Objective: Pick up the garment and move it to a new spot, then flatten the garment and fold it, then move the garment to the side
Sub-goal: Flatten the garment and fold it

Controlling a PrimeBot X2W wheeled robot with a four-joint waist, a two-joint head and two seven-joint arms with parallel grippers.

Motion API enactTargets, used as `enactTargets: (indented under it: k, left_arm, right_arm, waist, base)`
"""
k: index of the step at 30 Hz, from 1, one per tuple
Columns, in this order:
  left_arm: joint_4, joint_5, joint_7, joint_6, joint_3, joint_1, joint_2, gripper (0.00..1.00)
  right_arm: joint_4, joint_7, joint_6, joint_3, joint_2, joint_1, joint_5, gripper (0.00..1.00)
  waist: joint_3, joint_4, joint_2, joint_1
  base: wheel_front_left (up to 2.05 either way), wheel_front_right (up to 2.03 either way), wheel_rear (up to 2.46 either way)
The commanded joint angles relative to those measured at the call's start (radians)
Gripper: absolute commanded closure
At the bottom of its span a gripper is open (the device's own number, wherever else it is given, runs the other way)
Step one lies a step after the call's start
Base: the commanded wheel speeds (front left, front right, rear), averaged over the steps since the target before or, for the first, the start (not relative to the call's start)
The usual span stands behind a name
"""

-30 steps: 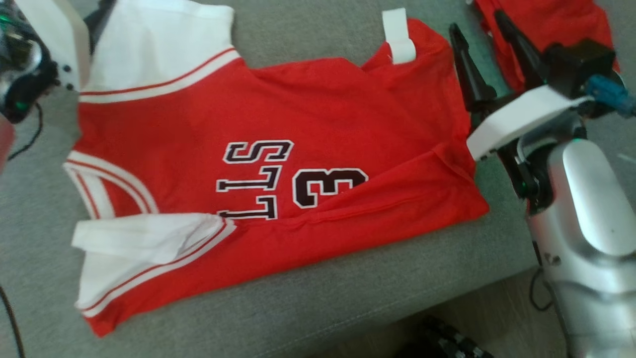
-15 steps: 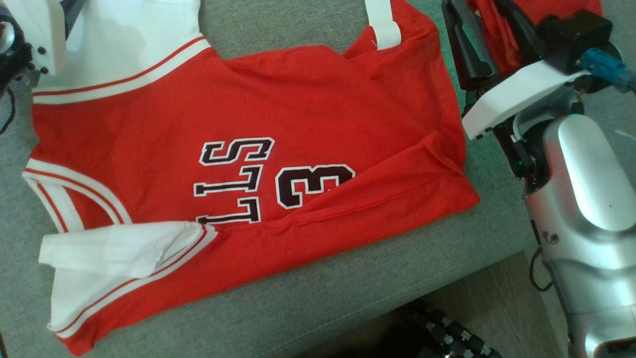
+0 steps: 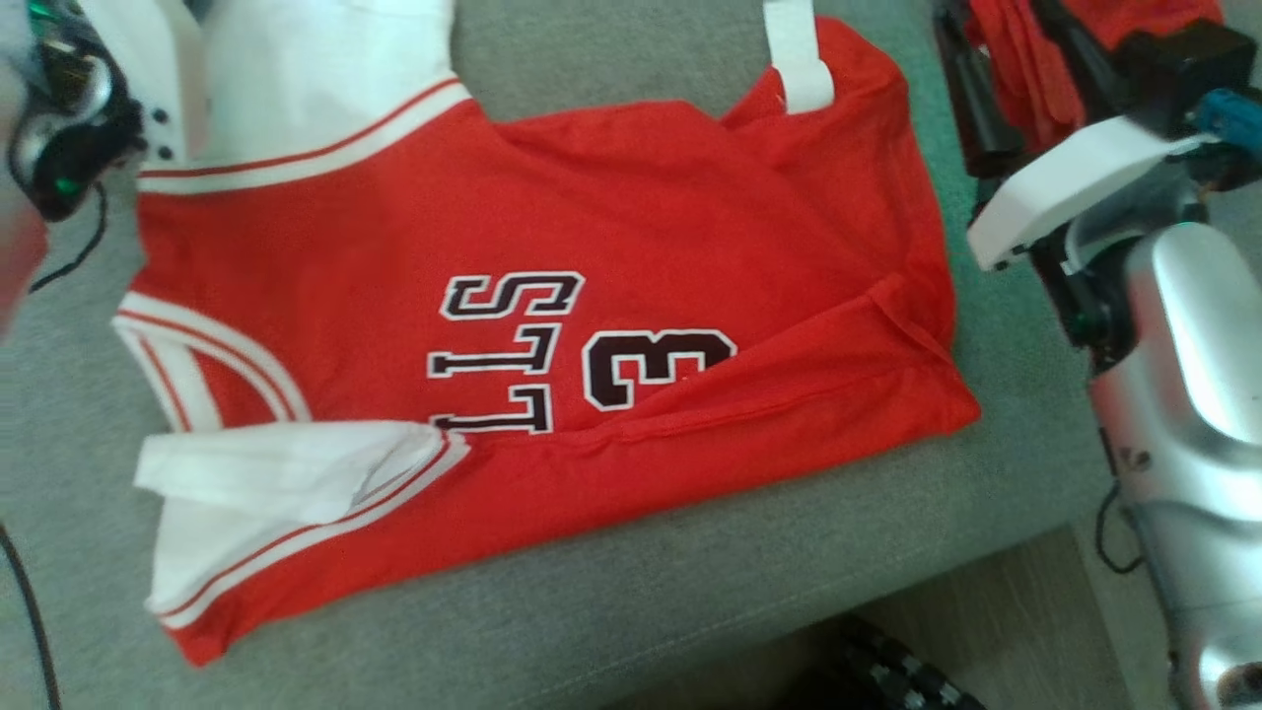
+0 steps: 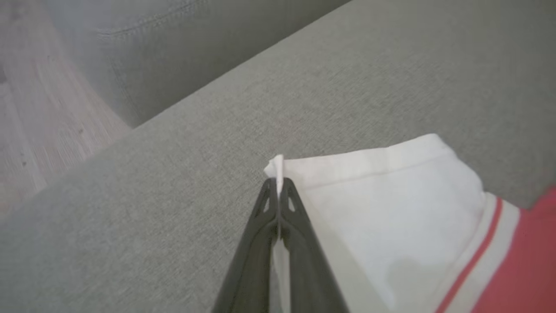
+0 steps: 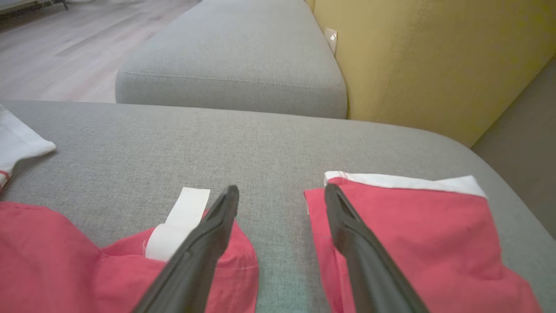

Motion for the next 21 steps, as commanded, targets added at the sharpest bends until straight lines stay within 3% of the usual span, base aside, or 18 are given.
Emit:
enactTargets:
  k: [1, 12, 21]
  left_arm:
    - [-0.03, -0.004, -0.034, 0.001, 0.026, -0.041, 0.026, 1.0]
    - [-0.116, -0.078, -0.262, 0.001, -0.018, 0.038, 0.009, 1.0]
    - [-0.211, -0.083, -0.348, 0.001, -0.069, 0.089, 0.018, 1.0]
  right_arm:
    - [-0.025, 0.007, -0.001, -0.002, -0.021, -0.021, 0.003, 0.0]
    - [0.016, 0.09, -0.001, 0.007, -0.149, -0.014, 0.022, 0.0]
    - [0.126, 0.186, -0.001, 0.056, -0.219, 0.006, 0.078, 0.0]
  waist:
    - [-0.033, 0.032, 0.0, -0.0001]
    - [-0.145, 0.174, 0.0, -0.0001]
    - [-0.173, 0.253, 0.0, -0.0001]
  base:
    - [0.0, 0.0, 0.0]
    - [0.0, 0.0, 0.0]
    - [0.0, 0.0, 0.0]
